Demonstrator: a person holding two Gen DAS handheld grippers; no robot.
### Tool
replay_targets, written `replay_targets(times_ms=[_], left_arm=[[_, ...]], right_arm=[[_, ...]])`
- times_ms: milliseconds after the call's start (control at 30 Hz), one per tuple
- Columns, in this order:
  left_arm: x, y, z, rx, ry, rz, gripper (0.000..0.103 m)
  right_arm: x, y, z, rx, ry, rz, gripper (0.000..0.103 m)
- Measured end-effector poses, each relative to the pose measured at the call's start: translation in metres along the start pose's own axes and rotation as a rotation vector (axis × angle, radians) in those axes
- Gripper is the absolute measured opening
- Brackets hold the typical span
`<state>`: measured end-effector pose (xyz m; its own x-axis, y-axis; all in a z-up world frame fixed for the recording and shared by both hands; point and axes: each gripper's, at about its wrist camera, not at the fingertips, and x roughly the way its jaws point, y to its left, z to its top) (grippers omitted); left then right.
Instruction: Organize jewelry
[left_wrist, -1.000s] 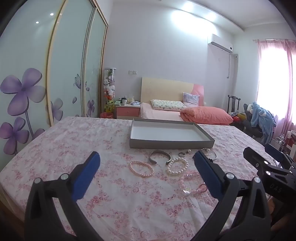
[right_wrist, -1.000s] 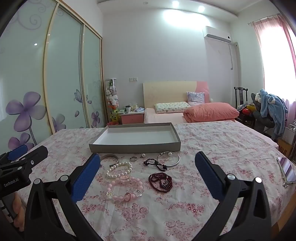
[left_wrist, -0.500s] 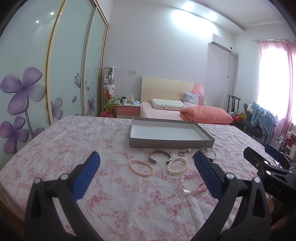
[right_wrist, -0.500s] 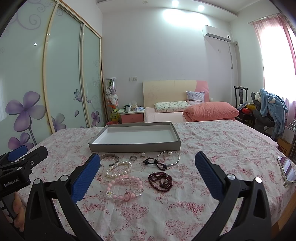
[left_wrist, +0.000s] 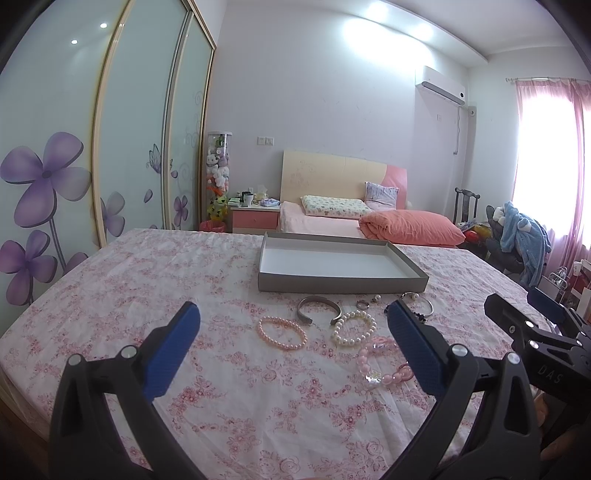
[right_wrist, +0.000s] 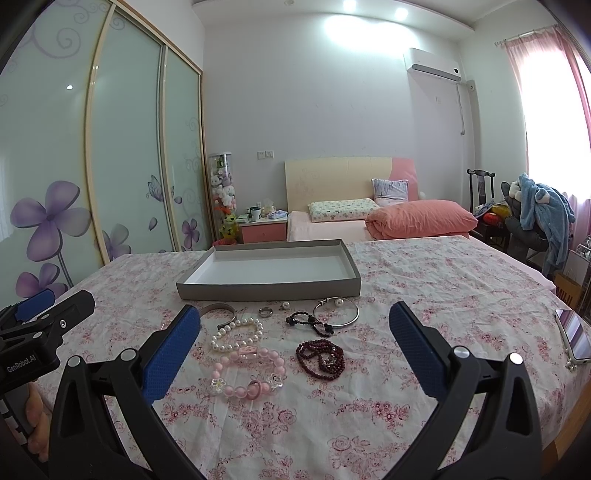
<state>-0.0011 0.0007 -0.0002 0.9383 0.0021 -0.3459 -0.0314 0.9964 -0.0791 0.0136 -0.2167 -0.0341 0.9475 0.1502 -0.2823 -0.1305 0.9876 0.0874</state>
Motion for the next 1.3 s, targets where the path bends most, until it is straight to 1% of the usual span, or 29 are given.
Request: replay_targets(times_ms=[500, 533, 667, 700, 767, 1200, 1267, 1300], left_arm=[[0.001, 0.000, 0.000, -0.001, 0.003, -0.001, 0.099], [0.002, -0.002, -0.005, -0.001, 0.003, -0.002, 0.099], [0.002, 0.000, -0.008, 0.000, 0.003, -0.002, 0.099], [0.002, 0.000, -0.008, -0.001, 0.004, -0.001, 0.099], [0.002, 0.000, -0.007, -0.001, 0.004, -0.002, 0.099], [0.003, 0.000, -0.008, -0.002, 0.006, -0.002, 0.099], [0.003, 0.000, -0.007, -0.001, 0.007, -0.002, 0.099], [0.003, 0.001, -0.007, -0.001, 0.008, -0.002, 0.099]], right_arm=[[0.003, -0.004, -0.003, 0.001, 0.003, 0.001, 0.101], [0.003, -0.004, -0.003, 0.002, 0.004, 0.001, 0.101], [0.003, -0.004, -0.003, 0.002, 0.005, -0.001, 0.101], [0.006, -0.011, -0.006, 0.003, 0.005, -0.001, 0.101], [0.006, -0.012, -0.007, 0.003, 0.004, -0.001, 0.101], [0.006, -0.011, -0.004, 0.004, 0.009, -0.001, 0.101], [0.010, -0.012, -0.017, 0.005, 0.010, -0.002, 0.101], [0.010, -0.013, -0.018, 0.005, 0.010, -0.002, 0.101]])
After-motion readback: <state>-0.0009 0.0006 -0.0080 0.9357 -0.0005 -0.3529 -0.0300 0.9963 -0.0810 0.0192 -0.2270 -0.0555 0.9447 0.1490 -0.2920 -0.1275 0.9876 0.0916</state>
